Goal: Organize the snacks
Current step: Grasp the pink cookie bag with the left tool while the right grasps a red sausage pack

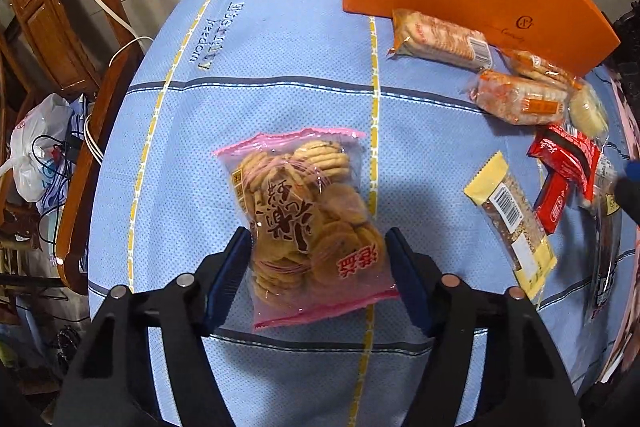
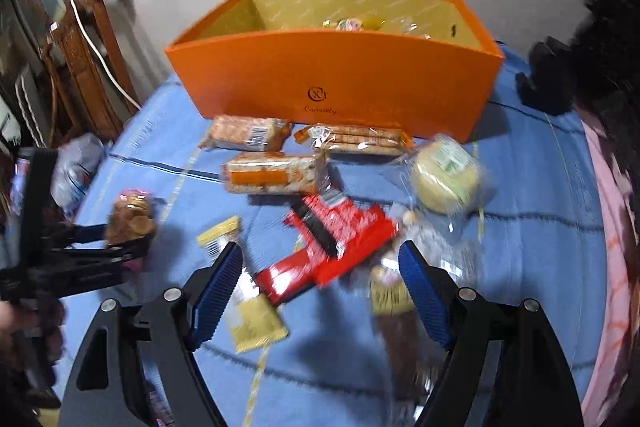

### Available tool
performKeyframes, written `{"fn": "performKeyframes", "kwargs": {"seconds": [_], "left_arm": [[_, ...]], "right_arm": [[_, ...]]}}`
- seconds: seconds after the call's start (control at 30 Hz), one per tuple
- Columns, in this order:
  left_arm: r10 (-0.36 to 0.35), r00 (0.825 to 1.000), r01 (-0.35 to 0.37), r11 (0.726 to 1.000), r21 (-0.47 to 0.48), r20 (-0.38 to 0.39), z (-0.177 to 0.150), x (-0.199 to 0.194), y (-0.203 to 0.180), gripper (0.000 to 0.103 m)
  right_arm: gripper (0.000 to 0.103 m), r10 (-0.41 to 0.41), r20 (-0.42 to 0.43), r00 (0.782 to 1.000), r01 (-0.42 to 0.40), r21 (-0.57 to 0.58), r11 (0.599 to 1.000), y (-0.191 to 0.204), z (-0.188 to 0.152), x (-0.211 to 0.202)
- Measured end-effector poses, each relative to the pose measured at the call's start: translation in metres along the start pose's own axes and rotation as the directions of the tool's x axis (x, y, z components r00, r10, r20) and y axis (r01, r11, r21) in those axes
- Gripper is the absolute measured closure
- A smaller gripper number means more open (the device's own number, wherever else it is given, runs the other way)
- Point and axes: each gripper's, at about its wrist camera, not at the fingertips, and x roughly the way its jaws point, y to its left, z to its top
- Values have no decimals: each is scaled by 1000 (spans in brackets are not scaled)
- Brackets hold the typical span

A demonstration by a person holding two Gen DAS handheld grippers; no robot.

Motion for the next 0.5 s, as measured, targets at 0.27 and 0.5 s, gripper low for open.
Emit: {"fn": "performKeyframes", "kwargs": {"seconds": [0.27, 0.5], "left_arm": [[-2, 1000, 2, 1000, 6, -9, 6, 5, 1, 41], [-1, 1000, 1, 1000, 4, -12, 8, 4, 2, 44]], "right_arm": [[22, -6, -96, 995, -5, -112, 994, 1, 19, 37], [37, -14, -170, 985, -14, -163, 987, 4, 11, 62]]}}
